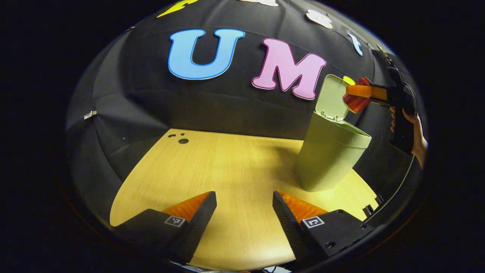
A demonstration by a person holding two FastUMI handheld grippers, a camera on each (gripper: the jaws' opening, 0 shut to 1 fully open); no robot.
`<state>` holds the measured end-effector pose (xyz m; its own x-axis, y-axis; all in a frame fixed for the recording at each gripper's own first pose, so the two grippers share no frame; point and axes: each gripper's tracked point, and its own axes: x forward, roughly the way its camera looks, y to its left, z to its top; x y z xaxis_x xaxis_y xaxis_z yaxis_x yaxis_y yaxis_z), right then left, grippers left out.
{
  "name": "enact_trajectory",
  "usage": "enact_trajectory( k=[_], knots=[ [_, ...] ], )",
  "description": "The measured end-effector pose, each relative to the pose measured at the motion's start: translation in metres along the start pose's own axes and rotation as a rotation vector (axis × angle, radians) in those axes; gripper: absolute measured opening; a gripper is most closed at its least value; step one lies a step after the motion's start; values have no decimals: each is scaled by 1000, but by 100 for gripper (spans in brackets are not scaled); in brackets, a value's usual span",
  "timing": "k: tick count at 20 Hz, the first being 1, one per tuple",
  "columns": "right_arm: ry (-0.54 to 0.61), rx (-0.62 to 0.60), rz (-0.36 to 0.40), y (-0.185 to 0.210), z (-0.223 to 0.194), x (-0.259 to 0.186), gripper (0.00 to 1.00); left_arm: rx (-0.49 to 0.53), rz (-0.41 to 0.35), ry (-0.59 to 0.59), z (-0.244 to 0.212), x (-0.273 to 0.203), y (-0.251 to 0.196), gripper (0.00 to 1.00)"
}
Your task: Press the lid of the desktop garbage bin to open it, pick up the crumpled paper on the desktop and throw it into the bin, then pick up the pop can on the desktop and drop it into the bin, and finally close the garbage bin lid.
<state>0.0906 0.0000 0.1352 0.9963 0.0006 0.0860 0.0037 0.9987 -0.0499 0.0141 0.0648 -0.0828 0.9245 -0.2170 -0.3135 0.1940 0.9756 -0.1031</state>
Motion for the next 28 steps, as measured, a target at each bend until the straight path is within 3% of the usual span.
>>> enact_trajectory(
  k=[5,17,20,28],
  knots=[
    [34,-9,-42,-45,-21,17,84,-56,48,8,-3,12,-15,96],
    [125,-12,-22,-67,-72,46,86,-40,101,42,-13,22,-40,96],
    [101,-9,-51,-76,-62,46,96,-38,119,50,-17,19,-36,96],
    [-5,26,-64,-92,13,46,96,-45,128,54,-20,17,-33,96]
  ],
)
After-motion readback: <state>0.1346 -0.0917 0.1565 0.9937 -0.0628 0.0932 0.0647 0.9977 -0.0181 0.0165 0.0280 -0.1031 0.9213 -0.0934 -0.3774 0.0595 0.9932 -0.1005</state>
